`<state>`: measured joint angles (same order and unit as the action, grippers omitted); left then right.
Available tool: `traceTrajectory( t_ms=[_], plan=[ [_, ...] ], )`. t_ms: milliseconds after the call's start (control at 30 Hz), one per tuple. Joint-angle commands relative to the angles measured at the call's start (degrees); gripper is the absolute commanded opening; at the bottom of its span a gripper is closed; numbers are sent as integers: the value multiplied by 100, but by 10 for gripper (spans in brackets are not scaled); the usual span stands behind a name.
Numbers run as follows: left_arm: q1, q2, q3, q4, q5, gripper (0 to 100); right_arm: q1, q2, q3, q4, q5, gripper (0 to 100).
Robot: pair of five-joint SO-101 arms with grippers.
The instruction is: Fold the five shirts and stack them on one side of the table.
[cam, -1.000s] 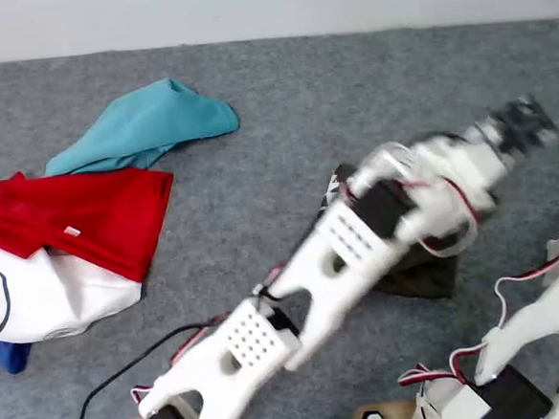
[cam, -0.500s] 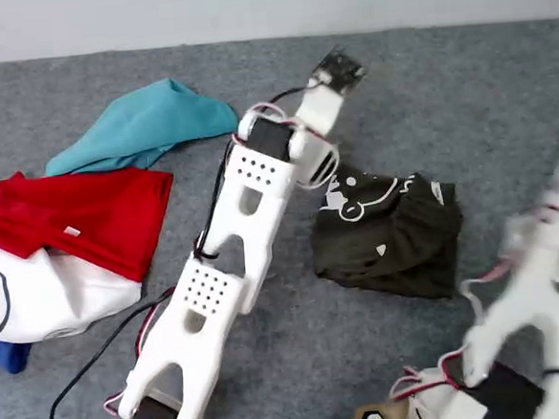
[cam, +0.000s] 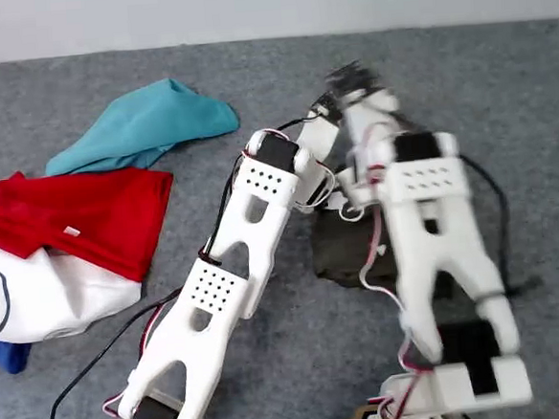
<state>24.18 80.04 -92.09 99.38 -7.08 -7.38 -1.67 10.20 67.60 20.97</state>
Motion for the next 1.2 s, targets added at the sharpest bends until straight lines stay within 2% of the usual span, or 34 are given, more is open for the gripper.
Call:
traceTrajectory(
  t_ms=[0, 133, 467, 800, 1167],
  plan=[
    [-35, -114, -400, 123, 53, 156, -233, 558, -484, 145, 237, 136],
    [-18, -114, -391, 123, 53, 156, -4, 1095, -554, 347, 246, 136],
    [-26, -114, -400, 123, 53, 156, 1349, 1358, -554, 1314, 492, 136],
    [-62, -114, -400, 123, 53, 156, 1807, 813, -492, 2396, 466, 136],
    [-79, -633, -391, 123, 53, 156, 2387, -875, 1925, 1868, 782, 136]
  ],
)
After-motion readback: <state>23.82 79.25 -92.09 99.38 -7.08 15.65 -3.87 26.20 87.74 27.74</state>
